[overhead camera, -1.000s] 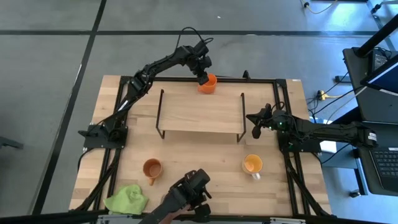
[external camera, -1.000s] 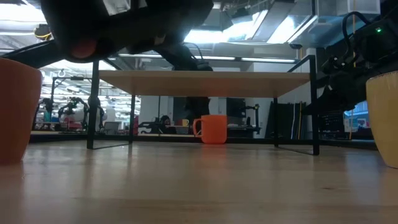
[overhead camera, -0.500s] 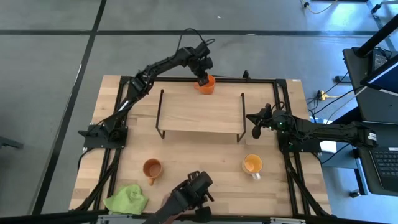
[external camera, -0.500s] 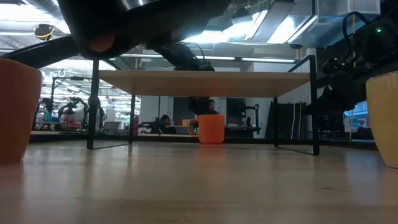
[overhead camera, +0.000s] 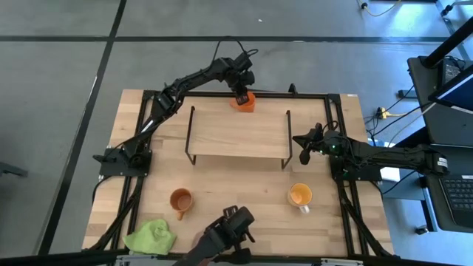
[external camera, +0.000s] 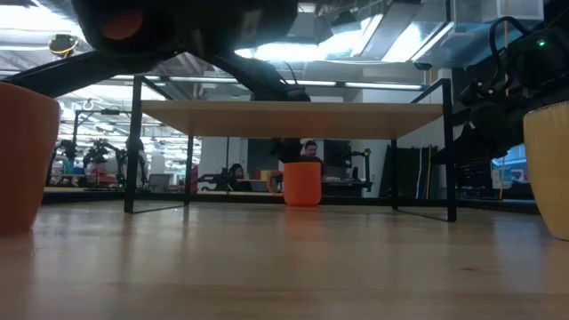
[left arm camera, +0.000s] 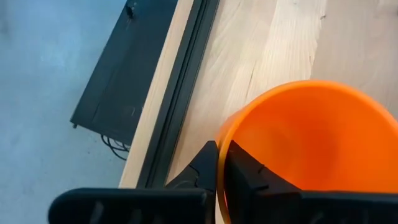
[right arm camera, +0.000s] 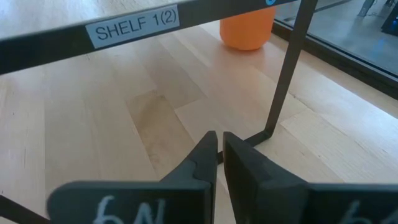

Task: Stack small to large cups/mugs on shelf
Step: Put the orange cup on the shelf

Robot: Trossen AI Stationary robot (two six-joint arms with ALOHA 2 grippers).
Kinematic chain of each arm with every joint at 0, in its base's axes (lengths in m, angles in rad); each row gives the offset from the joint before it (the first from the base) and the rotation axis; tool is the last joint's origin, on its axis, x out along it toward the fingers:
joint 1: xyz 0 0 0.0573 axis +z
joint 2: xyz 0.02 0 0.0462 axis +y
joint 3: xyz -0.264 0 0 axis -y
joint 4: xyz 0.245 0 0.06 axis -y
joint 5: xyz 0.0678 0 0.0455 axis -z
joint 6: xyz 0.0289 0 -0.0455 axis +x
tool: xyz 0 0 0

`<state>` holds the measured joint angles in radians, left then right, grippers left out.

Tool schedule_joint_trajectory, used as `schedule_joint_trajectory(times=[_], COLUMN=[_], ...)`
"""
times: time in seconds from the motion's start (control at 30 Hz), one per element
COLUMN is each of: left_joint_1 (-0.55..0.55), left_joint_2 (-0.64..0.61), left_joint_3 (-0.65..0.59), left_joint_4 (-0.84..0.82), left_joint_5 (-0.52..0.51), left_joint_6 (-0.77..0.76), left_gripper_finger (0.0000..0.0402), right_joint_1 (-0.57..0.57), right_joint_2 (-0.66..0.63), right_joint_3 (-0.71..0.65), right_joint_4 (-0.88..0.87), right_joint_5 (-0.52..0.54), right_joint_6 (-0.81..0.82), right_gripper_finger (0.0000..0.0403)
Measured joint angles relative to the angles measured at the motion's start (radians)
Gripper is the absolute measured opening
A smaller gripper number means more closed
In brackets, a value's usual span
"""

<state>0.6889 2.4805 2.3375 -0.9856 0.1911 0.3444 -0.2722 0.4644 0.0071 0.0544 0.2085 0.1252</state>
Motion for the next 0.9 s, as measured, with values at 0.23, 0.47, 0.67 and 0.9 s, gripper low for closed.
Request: schedule_joint_trajectory(times=[0.23,0.47,0.67,0.9], left_joint_1=[0.009,0.022,0.049,0.074], left_joint_2=[-0.040,-0.130,-0.232,-0.378], left_joint_3=[0.017,0.018,0.018,0.018], left_joint_4=[-0.015,-0.030,-0.098,-0.299], left_joint_5=[-0.053,-0.116,-0.192,-0.195], left_joint_6=[-0.046,-0.078,-0.114,-0.270], left_gripper_finger=[0.0004,0.0002,0.0002,0.0002], right_joint_1=[0.000,0.000,0.000,0.000], right_joint_2=[0.000,0.000,0.000,0.000], right_joint_3=[0.000,0.000,0.000,0.000], right_joint_4=[0.000,0.000,0.000,0.000], right_joint_5=[0.000,0.000,0.000,0.000], right_joint_6=[0.001,0.000,0.000,0.000], right_gripper_finger=[0.0029,0.0029,0.0029,0.0029])
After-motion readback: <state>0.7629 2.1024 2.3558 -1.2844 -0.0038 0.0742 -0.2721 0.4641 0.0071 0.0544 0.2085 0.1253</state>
